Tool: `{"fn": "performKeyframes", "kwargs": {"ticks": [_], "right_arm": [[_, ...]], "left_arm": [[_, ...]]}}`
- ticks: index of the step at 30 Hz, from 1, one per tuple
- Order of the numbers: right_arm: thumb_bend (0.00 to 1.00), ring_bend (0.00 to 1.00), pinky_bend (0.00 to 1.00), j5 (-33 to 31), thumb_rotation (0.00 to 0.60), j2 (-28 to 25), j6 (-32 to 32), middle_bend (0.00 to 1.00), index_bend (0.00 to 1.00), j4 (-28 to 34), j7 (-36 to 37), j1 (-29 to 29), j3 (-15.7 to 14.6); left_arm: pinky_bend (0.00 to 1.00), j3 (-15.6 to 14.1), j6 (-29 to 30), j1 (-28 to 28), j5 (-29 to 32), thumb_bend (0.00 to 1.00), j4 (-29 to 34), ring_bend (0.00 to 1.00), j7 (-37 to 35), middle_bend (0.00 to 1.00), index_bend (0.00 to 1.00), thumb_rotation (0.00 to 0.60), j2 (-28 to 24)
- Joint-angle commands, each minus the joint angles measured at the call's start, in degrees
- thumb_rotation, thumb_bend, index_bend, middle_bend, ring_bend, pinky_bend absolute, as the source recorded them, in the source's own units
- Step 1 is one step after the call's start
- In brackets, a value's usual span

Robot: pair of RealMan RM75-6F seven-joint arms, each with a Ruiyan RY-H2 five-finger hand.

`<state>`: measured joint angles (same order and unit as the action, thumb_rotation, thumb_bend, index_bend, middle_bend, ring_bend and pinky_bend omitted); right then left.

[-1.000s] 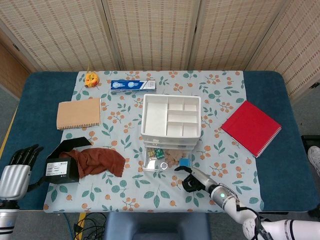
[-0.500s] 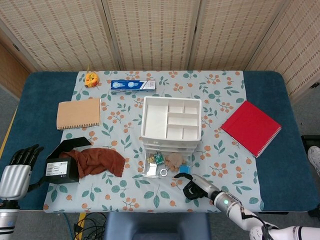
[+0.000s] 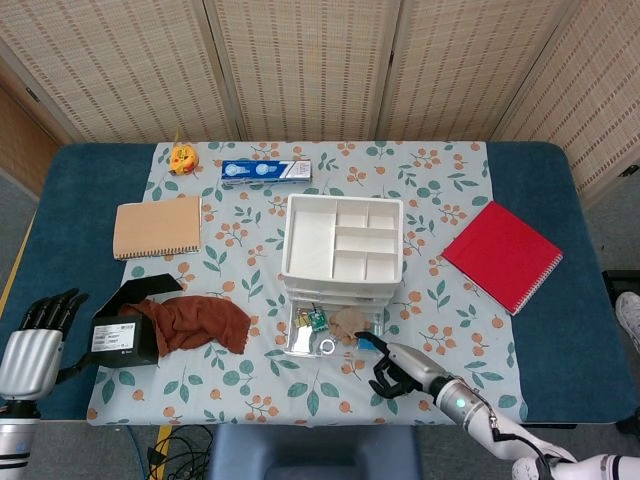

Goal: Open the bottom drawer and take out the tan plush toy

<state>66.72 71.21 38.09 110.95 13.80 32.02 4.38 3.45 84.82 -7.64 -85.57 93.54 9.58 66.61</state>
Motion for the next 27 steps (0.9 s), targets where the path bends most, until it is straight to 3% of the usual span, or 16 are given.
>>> {"fn": "performKeyframes", "kwargs": {"ticks": [1,8,14,27], "right_arm": [[0.39,0.97,1.00,2.77,0.600,-0.17,4.48,0.77,0.00,-0.53,-6.95,1.21,0.94],[0.33,0.98,1.00,3.66,0.600,4.30,11.91,0.82,0.12,-4.25,-24.17,3.41,1.23],[0.33,1.00,1.00,1.74,0.600,9.54,13.61,0.89,0.25,-8.96,-35.72,6.16,1.00],[0.28,1.00,1.00,4.42,0.600,17.05,17.06,0.91,0.27,-16.90,-50.57,9.07,-1.26]], "left_arm": [[0.13,0.03,0.11,0.01,-0.07,0.18,0.00,0.13,-0.14,0.13,0.14,0.600,0.01],[0.13,-0.13,0.21,0.12,-0.18,0.18,-0.07,0.13,-0.24,0.13,0.14,0.600,-0.03],[0.13,-0.20,0.35,0.24,-0.22,0.18,-0.11,0.13,-0.31,0.13,0.14,0.600,-0.05],[0.13,-0.27,0.33,0.40,-0.05,0.18,-0.58,0.13,-0.98,0.13,0.14,0.600,0.05]]}}
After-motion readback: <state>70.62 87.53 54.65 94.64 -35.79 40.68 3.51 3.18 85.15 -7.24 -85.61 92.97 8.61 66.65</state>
